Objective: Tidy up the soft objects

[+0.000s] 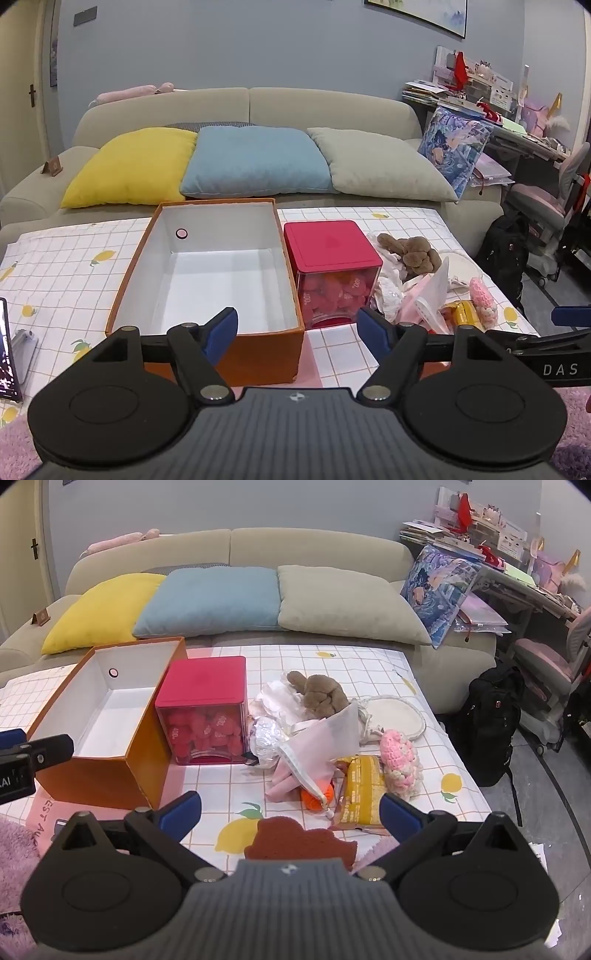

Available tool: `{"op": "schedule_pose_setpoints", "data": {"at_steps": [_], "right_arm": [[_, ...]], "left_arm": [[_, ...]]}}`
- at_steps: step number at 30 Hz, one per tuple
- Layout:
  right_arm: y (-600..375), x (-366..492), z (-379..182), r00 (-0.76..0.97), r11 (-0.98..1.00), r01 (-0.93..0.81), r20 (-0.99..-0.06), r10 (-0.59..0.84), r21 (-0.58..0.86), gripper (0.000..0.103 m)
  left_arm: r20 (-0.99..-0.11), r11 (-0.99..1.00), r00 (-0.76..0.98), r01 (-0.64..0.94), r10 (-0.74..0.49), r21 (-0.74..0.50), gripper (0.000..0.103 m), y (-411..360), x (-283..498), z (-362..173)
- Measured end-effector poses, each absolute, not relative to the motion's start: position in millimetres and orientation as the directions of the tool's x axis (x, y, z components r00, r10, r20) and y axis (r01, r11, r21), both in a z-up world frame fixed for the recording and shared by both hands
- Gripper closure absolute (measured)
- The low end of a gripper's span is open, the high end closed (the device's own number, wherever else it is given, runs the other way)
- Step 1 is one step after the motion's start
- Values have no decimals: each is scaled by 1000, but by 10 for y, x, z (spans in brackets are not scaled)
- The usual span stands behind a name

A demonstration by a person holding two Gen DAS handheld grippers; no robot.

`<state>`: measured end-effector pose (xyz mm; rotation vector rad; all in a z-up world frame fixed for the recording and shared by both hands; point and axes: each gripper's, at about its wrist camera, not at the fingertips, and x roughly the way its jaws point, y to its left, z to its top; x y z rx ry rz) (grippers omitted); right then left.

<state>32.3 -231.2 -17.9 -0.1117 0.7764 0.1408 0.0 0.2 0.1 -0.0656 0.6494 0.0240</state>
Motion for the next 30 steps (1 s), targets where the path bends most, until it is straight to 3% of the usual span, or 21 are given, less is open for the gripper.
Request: {"op": "schedule_pose_setpoints", "data": {"at_steps": [21,30], "right_arm": [[-2303,315,-189,700,984,-172,-709,88,-48,3],[-2302,316,-197,697,984,-170,-712,86,-48,3]], "left_arm": [[-588,999,809,-28,6,-28,0,-29,-8,1],[-549,999,836,-25,-5,-46,0,-47,-34,11]]}}
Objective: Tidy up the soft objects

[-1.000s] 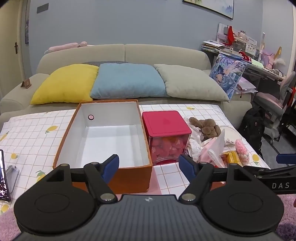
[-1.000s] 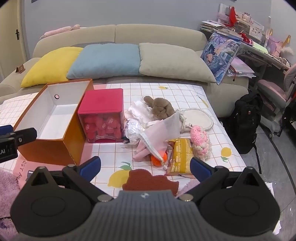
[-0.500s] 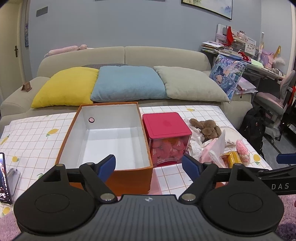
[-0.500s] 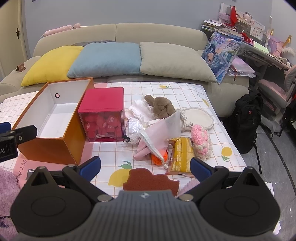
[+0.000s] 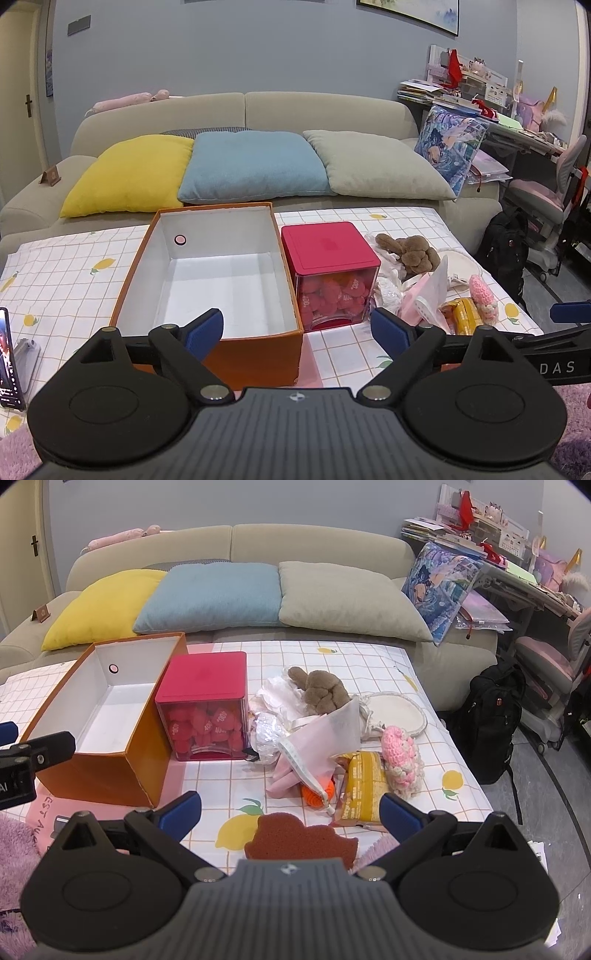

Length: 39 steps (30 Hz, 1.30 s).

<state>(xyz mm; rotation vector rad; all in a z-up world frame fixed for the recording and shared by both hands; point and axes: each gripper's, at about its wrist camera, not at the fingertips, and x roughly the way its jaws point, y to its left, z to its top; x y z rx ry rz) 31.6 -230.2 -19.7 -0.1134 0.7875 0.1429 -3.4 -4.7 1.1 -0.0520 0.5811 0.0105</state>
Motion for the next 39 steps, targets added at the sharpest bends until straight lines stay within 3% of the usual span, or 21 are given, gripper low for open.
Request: {"op": "schedule_pose_setpoints", "data": {"at_steps": [20,32,37,39], "right_arm": [[-2328,367,-219,681,985,-164,-728,82,-43,3],[-2718,515,-382,639,967,-253,-757,135,-41,4],[-2912,696,-565,611,968,-238,-786,90,-74,22],[-2975,767,-640,599,970,-234,-796,89,-68,23]], "left_arm": [[-602,998,798,-6,-32,-61,0,-104,-8,-30],[-651,967,714,186,-256,-175,1,-289,179,-127],[-689,918,608,297,-394,-262,11,-555,403,-324],[-697,899,576,356,-427,-256,11,-685,483,-436]]}}
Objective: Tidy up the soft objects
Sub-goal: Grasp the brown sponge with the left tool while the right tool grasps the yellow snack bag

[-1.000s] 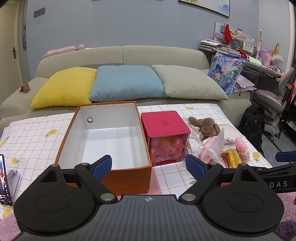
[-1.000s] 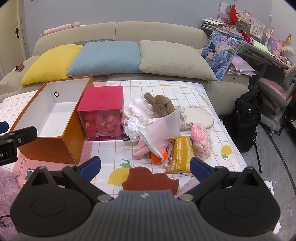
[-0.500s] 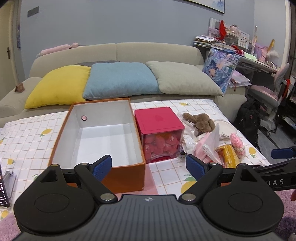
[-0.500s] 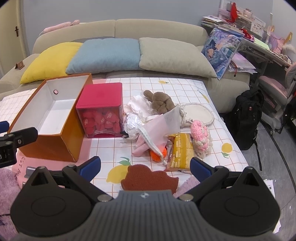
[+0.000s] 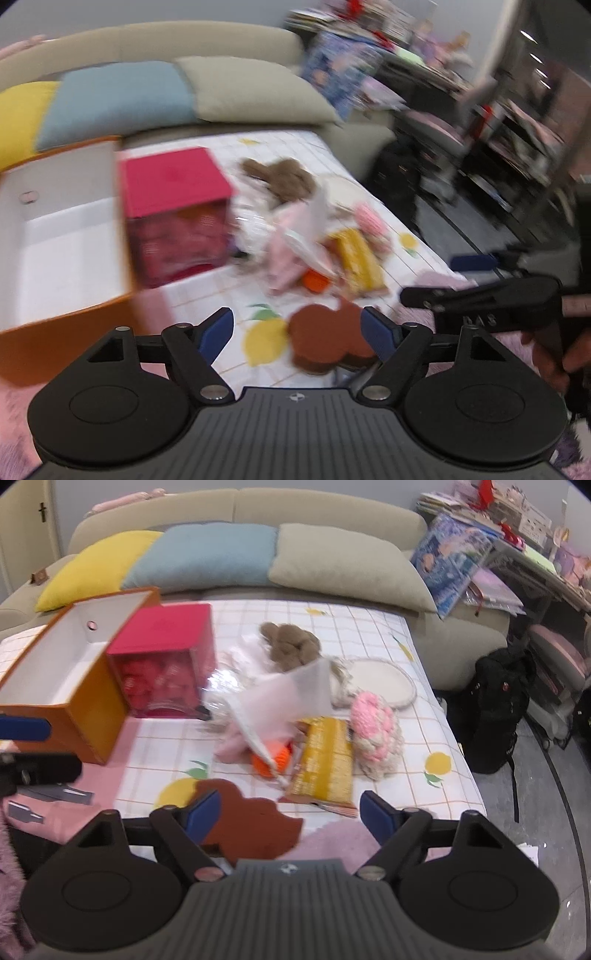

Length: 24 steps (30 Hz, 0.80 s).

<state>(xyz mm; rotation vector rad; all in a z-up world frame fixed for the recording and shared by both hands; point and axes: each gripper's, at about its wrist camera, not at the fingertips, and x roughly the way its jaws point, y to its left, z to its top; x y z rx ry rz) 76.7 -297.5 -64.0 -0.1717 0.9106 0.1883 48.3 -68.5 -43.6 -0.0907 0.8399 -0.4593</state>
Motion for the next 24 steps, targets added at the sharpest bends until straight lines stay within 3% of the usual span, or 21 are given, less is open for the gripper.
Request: {"op": "schedule_pose_setpoints", "data": {"at_steps": [3,7,16,21,23,24], "right_arm": [[-3048,837,-766,574,970,-236,-815,85,-65,30],[-3143,893,-908,551,976,-213,-831,76,-52,31],[-3241,988,-1113,493,984,-175,-863,114,30,31],[-3248,1031,-1156,474,984,-171,-872,124,47,31],[-3239,1058,-1170,465,984,-173,-877,122,45,31],[-3234,1070,-1178,461,983,-175,-879,122,45,31]], "left_arm": [[-710,868,531,435,-463,-241,10,-845,554,-600],[-769,822,452,546,-452,-161,8,-1045,683,-900],[-865,793,380,608,-326,-32,9,-1340,792,-1411],[-888,798,374,603,-268,14,20,-1464,869,-1577],[-889,801,374,599,-262,16,28,-1495,898,-1602],[-893,804,370,594,-257,15,38,-1505,910,-1614]]}}
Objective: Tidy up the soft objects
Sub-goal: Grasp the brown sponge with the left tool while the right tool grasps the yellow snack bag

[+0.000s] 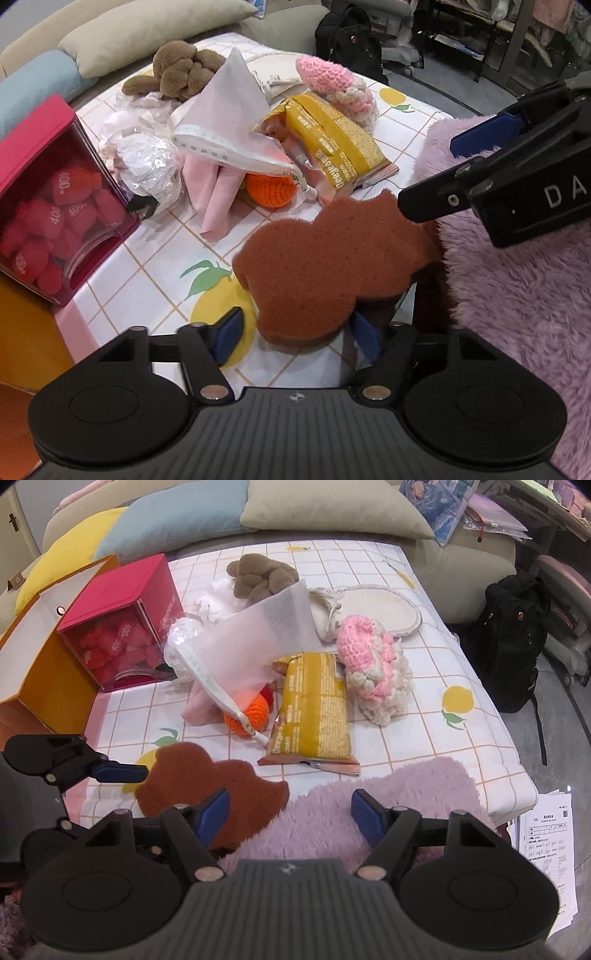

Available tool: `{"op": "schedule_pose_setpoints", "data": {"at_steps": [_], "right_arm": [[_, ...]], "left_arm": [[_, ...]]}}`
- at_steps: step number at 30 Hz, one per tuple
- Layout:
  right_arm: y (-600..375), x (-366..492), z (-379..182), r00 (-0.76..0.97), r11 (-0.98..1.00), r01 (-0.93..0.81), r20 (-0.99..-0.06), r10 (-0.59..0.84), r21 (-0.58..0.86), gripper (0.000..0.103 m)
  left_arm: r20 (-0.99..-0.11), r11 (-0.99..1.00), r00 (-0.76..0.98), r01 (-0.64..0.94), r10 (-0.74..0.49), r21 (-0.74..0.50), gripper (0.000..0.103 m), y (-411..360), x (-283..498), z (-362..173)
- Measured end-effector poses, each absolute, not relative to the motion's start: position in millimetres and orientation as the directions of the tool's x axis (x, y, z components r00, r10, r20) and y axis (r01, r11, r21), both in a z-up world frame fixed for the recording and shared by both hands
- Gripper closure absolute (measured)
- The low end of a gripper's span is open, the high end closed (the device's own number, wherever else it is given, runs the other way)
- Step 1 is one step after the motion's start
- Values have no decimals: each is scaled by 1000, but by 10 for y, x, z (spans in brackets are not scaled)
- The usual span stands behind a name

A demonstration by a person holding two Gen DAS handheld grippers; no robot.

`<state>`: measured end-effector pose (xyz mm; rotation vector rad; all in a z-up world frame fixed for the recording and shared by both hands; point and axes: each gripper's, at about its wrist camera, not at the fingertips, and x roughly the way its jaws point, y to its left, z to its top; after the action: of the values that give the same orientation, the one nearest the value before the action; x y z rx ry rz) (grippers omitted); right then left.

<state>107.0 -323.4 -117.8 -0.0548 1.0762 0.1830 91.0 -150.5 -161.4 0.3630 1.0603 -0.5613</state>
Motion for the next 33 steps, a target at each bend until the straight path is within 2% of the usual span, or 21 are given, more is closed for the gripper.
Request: {"op": "schedule_pose_setpoints", "data": {"at_steps": [1,6,14,23,24,26,33], "right_arm": [[-3233,1088,-1187,457,983,-178,-881,124,46,31],[-3286,1203,-1211,447,983,-168,-883,144,75,31],[-3239,1593,-1279,491,989,-143,-864,106,40,31],[-3287,2052,-1615,421,998,-28,-905,68,62,33],[-3287,2081,-1650,409,998,-23,-910,70,66,34],[-3285,2113,-1695,392,997,-16,-916,81,82,45],[-3263,2055,-1630,409,997,-27,-909,77,73,61]], "left_arm": [[-897,806,362,592,-253,12,44,-1516,920,-1627],[-891,836,382,548,-245,5,47,-1487,954,-1610],[-898,918,403,396,-176,-3,47,-1086,1026,-1387],[-884,958,447,286,-140,-8,47,-854,1019,-1139],[-883,960,449,280,-140,-10,47,-844,1028,-1121],[-880,962,453,272,-140,-12,47,-836,1032,-1083],[-865,965,476,258,-160,-36,47,-836,1042,-965]]}}
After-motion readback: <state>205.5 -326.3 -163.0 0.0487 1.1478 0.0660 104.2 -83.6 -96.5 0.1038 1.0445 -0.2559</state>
